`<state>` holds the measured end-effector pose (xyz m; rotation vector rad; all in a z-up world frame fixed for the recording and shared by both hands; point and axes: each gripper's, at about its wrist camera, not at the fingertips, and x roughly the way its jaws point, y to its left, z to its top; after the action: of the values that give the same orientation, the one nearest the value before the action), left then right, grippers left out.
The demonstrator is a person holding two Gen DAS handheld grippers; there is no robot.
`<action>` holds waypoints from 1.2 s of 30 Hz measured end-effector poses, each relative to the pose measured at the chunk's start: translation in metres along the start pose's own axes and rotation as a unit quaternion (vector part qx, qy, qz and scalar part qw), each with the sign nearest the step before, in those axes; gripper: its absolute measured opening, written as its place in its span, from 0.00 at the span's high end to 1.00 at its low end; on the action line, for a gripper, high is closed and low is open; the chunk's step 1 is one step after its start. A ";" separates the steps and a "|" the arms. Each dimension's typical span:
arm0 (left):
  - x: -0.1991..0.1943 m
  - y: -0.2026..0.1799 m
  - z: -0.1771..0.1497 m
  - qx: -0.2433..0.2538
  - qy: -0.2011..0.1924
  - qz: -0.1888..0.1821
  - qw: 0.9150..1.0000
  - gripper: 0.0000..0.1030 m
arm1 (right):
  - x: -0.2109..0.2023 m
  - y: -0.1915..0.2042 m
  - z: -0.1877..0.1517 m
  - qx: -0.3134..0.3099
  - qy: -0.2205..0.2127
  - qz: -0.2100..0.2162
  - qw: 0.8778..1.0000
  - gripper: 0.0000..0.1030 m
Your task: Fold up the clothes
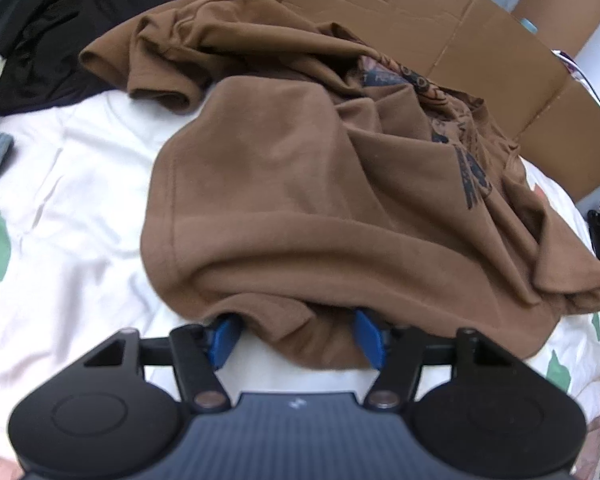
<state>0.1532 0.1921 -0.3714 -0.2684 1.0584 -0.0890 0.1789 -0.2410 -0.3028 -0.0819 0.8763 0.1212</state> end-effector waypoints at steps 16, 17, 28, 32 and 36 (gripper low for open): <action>-0.044 -0.040 -0.018 0.048 0.029 -0.086 0.995 0.93 | 0.008 -0.093 -0.001 0.083 -0.018 -0.069 0.994 0.97; -0.045 -0.043 -0.019 0.049 0.034 -0.095 0.994 0.93 | 0.009 -0.096 -0.001 0.086 -0.019 -0.073 0.993 0.97; -0.072 -0.062 -0.019 0.072 0.042 -0.157 0.984 0.93 | -0.014 -0.077 -0.010 0.096 -0.006 -0.091 0.991 0.77; -0.080 -0.045 -0.008 0.060 0.013 -0.142 0.988 0.93 | -0.027 -0.062 -0.021 0.118 -0.004 -0.048 0.992 0.77; -0.074 -0.028 0.007 0.057 0.006 -0.124 0.991 0.93 | -0.025 -0.038 -0.032 0.111 0.006 -0.003 0.994 0.77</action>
<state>0.1245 0.1816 -0.2977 -0.2960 1.0237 -0.3739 0.1437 -0.2845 -0.3029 0.1227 0.8975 0.0181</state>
